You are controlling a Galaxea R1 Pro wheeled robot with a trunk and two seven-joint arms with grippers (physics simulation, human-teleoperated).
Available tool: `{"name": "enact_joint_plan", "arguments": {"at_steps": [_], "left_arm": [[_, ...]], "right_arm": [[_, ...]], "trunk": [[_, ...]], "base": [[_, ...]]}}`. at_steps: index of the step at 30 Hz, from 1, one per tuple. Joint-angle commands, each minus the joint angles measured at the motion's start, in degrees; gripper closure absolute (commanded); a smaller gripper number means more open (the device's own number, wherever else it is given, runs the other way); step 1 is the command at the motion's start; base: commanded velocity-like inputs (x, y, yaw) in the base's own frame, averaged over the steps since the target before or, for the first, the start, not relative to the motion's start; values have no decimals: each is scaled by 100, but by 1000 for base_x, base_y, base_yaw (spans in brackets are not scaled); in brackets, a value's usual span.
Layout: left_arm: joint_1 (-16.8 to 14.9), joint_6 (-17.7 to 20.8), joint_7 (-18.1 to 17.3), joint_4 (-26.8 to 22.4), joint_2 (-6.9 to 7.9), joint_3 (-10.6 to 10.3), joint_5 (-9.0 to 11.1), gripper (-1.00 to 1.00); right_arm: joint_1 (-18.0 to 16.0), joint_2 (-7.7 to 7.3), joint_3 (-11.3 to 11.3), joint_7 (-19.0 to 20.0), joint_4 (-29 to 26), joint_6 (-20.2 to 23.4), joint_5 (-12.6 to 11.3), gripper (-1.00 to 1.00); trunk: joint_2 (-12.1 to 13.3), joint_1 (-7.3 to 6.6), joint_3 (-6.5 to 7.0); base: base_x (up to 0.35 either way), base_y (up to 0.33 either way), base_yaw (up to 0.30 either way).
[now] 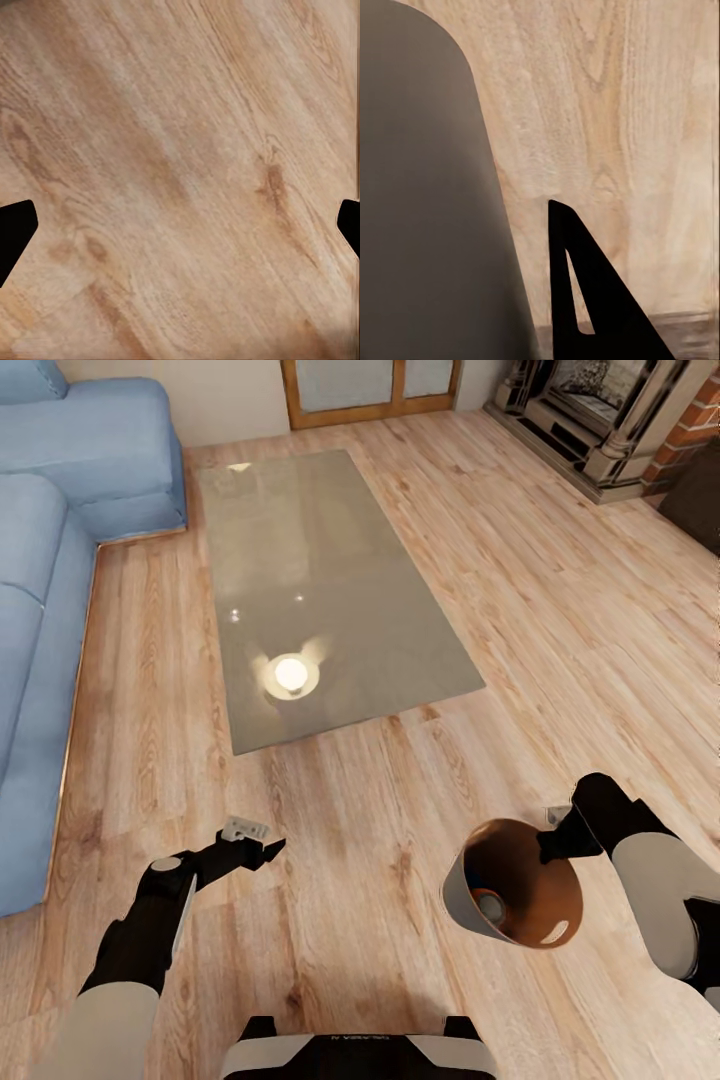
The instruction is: Put the three can of soda from the living room inside the tash can in the kitchen.
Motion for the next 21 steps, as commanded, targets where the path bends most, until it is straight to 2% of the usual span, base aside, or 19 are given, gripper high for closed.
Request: {"name": "enact_joint_plan", "arguments": {"at_steps": [1,5,11,14,21], "left_arm": [[4,12,0,-4,0,-1,1,-100],[16,46,1,-17,0,-23,3,-100],[19,62,1,-19,0,-128,3,-100],[19,80,-5,-19,0,-134,5,-100],[20,120,-21,-19,0,-137,14,-100]], "right_arm": [[0,-7,7,3,3,9,-5,100],[12,-44,2,1,-2,9,-10,100],[33,-240,-1,0,-8,9,-23,100],[41,-288,-2,1,-7,9,-31,100],[54,-312,-3,8,-4,9,-40,100]], "trunk": [[0,0,0],[0,0,0],[0,0,1],[0,0,9],[0,0,51]], "base": [[5,-266,0],[2,-299,0],[0,-313,-1],[0,-277,-50],[-7,-40,-137]]}}
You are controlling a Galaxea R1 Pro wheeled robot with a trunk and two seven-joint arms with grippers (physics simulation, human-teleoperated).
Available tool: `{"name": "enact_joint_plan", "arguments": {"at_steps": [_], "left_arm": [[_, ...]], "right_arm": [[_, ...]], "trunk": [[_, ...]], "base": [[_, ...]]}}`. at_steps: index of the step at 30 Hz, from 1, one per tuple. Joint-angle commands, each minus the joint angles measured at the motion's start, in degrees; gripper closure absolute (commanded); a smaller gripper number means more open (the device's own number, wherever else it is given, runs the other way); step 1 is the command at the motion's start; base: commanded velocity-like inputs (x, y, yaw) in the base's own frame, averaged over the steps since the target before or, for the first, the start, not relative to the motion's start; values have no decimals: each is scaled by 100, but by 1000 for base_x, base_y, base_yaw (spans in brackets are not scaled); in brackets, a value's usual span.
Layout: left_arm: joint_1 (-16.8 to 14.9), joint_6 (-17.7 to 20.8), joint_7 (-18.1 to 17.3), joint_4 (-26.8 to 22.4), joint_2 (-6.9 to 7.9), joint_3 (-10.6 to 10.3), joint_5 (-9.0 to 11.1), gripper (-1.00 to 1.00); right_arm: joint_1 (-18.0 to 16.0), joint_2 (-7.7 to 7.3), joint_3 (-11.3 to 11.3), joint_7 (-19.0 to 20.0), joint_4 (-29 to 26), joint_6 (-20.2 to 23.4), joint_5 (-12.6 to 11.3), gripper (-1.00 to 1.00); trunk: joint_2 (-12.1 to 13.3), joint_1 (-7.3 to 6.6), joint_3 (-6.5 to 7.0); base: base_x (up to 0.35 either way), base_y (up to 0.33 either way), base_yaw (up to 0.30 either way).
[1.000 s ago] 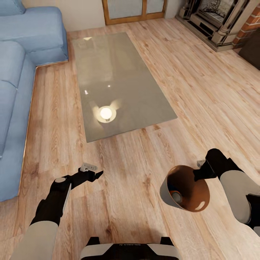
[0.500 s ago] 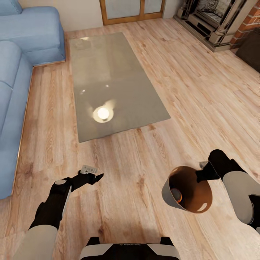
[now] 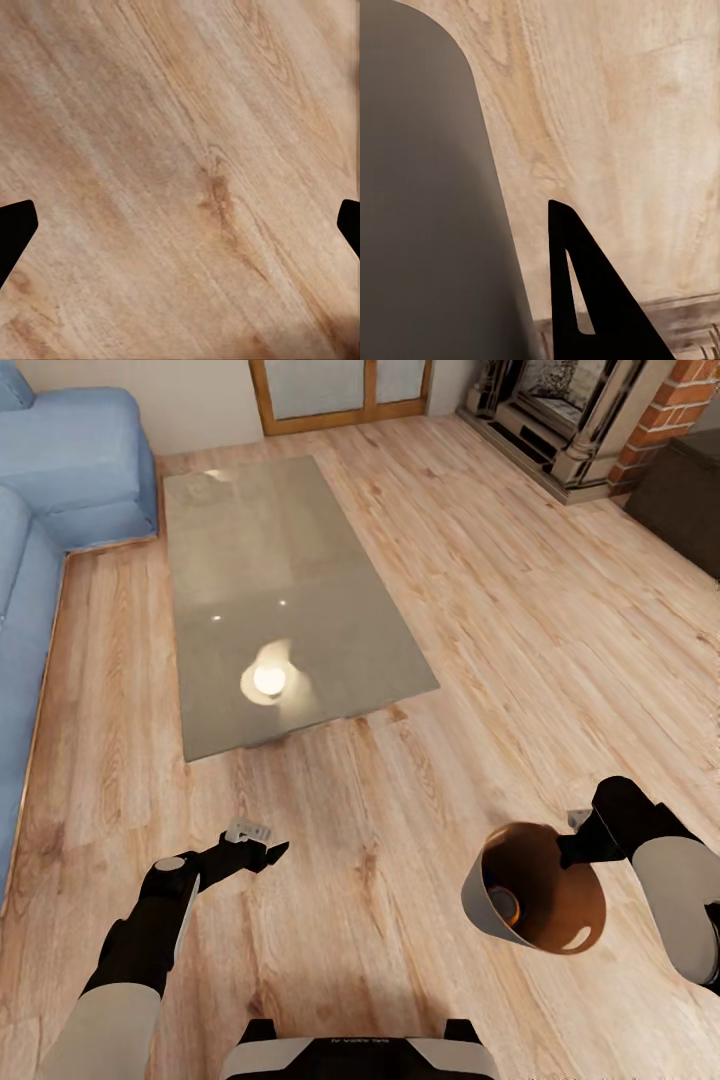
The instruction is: Put the three can of soda from the living room inside the tash can in the kitchen.
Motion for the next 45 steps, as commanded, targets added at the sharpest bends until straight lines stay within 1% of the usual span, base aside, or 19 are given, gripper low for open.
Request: {"name": "enact_joint_plan", "arguments": {"at_steps": [1,5,11,14,16,17,18,19,23,25,35,45], "left_arm": [[0,41,-2,0,0,0,-1,-100],[0,155,-3,0,0,0,-2,-100],[0,192,2,7,0,-7,-5,-100],[0,200,4,8,0,-17,-11,-100],[0,273,6,9,0,-29,-12,-100],[0,286,8,9,0,-30,-12,-100],[0,312,10,9,0,-33,-16,-100],[0,322,12,9,0,-34,-17,-100],[0,340,13,9,0,-35,-19,-100],[0,344,13,9,0,-35,-19,-100],[0,348,14,12,0,-80,-20,-100],[0,348,13,9,0,-88,-20,-100]], "right_arm": [[1,-1,-7,4,4,39,-84,100],[2,-9,-11,5,4,39,-85,100],[2,-40,-12,5,4,39,-85,100],[2,-101,-14,5,4,39,-86,100],[2,-247,-45,21,6,39,-91,100],[2,-289,-60,27,8,39,-92,100],[2,-407,-97,41,10,39,-94,100],[4,-474,-111,47,11,39,-96,100],[8,-621,-129,62,13,39,-110,100],[10,-652,-132,64,13,39,-115,100],[11,-673,-136,67,13,39,-120,100],[27,-647,-136,67,13,39,-120,100]], "trunk": [[0,0,7],[0,0,36],[0,0,80],[0,0,102],[0,0,117],[0,0,124],[0,0,131],[0,0,139],[0,0,168],[0,0,183],[0,0,250],[0,0,260]], "base": [[-74,106,-158],[-149,120,-158],[-135,49,-157],[-59,-67,-156],[-18,-211,-156],[-11,-236,-156],[-1,-258,-156],[22,-273,-156],[52,-290,-156],[68,-300,-156],[81,-307,-148],[92,-308,-24]]}}
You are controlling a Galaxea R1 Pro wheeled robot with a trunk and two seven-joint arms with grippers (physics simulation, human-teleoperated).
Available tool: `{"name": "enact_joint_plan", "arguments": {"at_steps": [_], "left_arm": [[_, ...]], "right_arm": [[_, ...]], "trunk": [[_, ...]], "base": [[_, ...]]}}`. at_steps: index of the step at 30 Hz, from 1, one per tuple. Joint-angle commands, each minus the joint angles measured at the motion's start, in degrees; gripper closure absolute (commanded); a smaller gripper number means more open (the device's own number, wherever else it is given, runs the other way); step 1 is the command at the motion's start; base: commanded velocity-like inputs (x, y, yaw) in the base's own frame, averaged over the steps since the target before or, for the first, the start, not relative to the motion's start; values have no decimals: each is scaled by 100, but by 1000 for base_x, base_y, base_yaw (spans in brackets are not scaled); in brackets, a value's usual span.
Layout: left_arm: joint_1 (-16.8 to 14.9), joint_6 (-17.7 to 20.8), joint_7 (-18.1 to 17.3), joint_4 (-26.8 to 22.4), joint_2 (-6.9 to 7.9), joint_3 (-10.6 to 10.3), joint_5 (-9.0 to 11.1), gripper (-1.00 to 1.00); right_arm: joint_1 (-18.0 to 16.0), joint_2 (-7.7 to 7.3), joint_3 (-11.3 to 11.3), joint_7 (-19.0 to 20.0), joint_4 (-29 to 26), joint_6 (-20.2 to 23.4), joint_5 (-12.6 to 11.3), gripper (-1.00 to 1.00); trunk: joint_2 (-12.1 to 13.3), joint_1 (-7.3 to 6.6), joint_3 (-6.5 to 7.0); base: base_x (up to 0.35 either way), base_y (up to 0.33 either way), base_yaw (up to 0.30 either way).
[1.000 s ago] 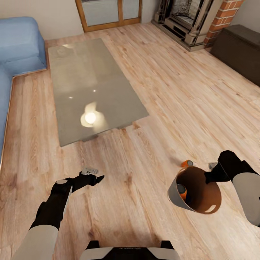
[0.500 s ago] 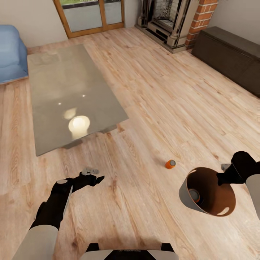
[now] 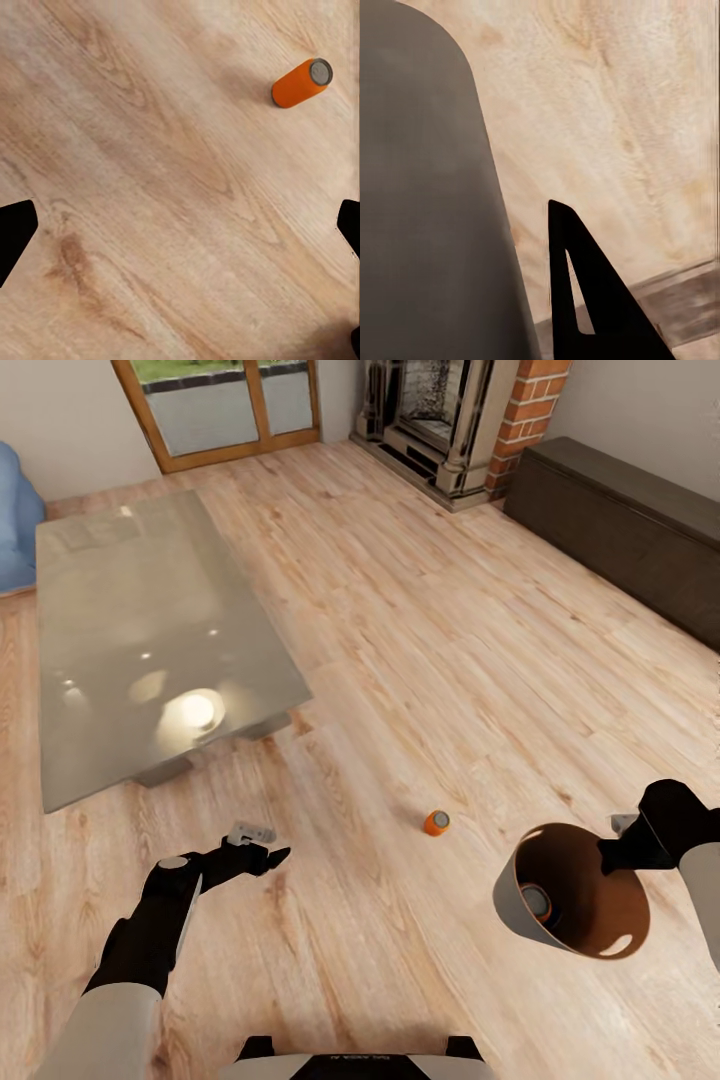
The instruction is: Put the three can of soda from the living room inside the tash can in the kitchen.
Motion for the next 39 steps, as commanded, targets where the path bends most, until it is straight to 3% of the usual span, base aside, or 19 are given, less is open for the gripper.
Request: {"name": "enact_joint_plan", "arguments": {"at_steps": [1,8,13,15,19,23,39], "left_arm": [[0,0,0,0,0,0,0,-100],[0,39,6,4,2,-44,-5,-100],[-7,498,3,44,4,-92,1,-100],[-19,620,3,62,6,-91,10,-100],[-32,812,2,78,8,-82,24,-100],[-34,922,-5,79,11,-79,29,-100],[-35,994,26,75,5,-108,-8,-100]], "right_arm": [[-1,1,2,3,2,24,-42,100],[0,-8,2,3,2,24,-42,100],[87,-11,-7,-15,-1,24,-42,100],[163,-10,-94,-19,-3,24,-56,100],[229,-3,-476,-55,-6,24,-94,100],[245,-8,-590,-65,-6,24,-102,100],[398,27,-603,-76,-15,24,-99,100]], "trunk": [[0,0,0],[0,0,0],[0,0,1],[0,0,1],[0,0,1],[0,0,4],[0,0,107]], "base": [[95,-308,-2],[128,-305,0],[259,-197,-18],[306,-114,-75],[318,-50,-114],[324,-22,-159],[205,-247,-184]]}}
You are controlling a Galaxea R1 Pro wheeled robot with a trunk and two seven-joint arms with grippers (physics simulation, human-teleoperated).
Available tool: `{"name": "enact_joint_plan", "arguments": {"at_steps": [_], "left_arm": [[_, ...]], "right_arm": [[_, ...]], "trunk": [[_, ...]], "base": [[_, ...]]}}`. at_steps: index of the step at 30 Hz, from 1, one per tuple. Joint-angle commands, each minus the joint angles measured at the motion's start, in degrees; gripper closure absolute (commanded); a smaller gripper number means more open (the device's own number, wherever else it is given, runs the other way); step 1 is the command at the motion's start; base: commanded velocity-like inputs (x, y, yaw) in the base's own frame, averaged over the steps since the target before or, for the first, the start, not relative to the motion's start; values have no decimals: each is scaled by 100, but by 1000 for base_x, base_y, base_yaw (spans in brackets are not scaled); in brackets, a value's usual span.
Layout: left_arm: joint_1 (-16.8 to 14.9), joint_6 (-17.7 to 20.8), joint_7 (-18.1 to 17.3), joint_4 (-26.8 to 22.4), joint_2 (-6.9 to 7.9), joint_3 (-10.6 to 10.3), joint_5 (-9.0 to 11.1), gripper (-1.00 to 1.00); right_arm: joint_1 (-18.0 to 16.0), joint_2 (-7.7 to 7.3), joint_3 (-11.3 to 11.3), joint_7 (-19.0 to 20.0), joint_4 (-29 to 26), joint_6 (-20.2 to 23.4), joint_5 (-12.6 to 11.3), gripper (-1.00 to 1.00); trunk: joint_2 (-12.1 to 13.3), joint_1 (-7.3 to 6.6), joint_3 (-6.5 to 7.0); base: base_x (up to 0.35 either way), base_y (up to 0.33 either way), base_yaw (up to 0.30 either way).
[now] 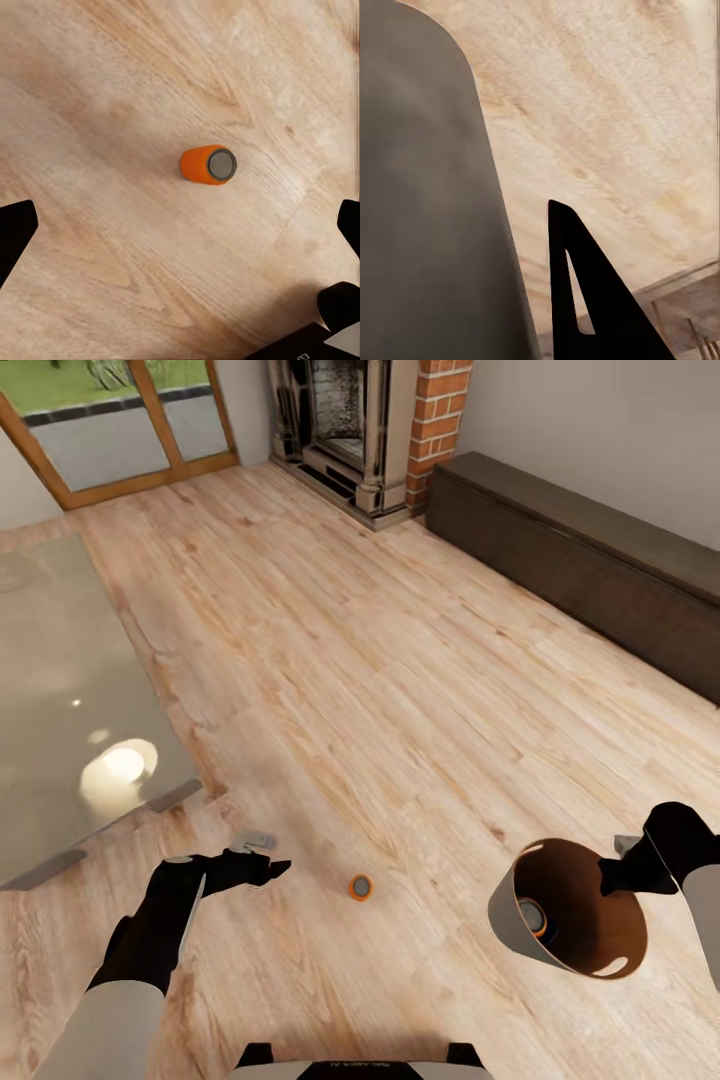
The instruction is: Put the three can of soda from the living room inside the tash can in the kitchen.
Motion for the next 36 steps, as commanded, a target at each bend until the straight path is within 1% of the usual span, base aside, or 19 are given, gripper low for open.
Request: {"name": "enact_joint_plan", "arguments": {"at_steps": [1,12,15,16,18,19,21,22,23,24,26,28,29,31,32,33,35,36], "left_arm": [[0,0,7,1,-2,-2,0,-100],[0,6,23,11,-5,-18,-9,-100],[-11,132,27,70,-10,-111,-17,-100],[-39,288,79,115,-16,-179,-17,-100],[-133,437,398,231,-51,-260,-10,-100],[-214,502,608,300,-111,-282,-7,-100],[-279,607,815,364,-176,-297,-4,-100],[-324,760,995,412,-219,-306,-3,-100],[-340,847,1069,428,-234,-309,-1,-100],[-365,1016,1186,453,-256,-314,3,-100],[-382,1139,1259,468,-270,-317,10,-100],[-400,1271,1341,485,-284,-320,12,-100],[-408,1331,1375,491,-295,-321,6,-100],[-409,1359,1388,493,-298,-322,3,-100],[-411,1416,1411,494,-300,-322,2,-100],[-411,1456,1426,494,-301,-322,3,-100],[-421,1594,1486,495,-307,-322,5,-100],[-430,1631,1531,495,-309,-322,6,-100]], "right_arm": [[4,5,-2,4,4,30,-67,100],[13,23,6,4,4,30,-64,100],[14,23,21,4,-14,30,-64,100],[12,23,41,9,-19,30,-67,100],[6,19,48,44,-35,30,-77,100],[-4,18,51,55,-37,30,-69,100],[-27,17,56,65,-34,30,-58,100],[-88,21,60,73,-32,30,-47,100],[-147,25,65,77,-31,30,-42,100],[-314,42,87,85,-18,30,-32,100],[-519,64,149,91,0,30,-25,100],[-887,87,416,97,62,30,-21,100],[-1252,91,660,104,240,30,-20,100],[-1486,76,732,106,378,30,-15,100],[-1748,60,788,106,541,30,-9,100],[-1889,55,821,106,632,30,-6,100],[-2493,42,1035,107,1053,30,1,100],[-2793,40,1213,108,1293,30,12,100]], "trunk": [[0,0,8],[0,0,87],[0,0,107],[0,0,112],[0,0,118],[0,0,119],[0,0,122],[0,0,122],[0,0,123],[0,0,123],[0,0,123],[0,0,124],[0,0,124],[0,0,124],[-40,22,106],[-80,44,88],[-160,88,45],[-201,110,21]], "base": [[174,-283,-178],[173,-283,-176],[173,-283,-168],[179,-281,-147],[211,-244,-90],[186,-152,-45],[134,-109,-32],[76,-62,-18],[61,-50,-15],[39,-32,-9],[28,-23,-7],[13,-11,-3],[4,-3,-1],[3,-2,-1],[2,-1,0],[1,-1,0],[0,0,0],[0,0,0]]}}
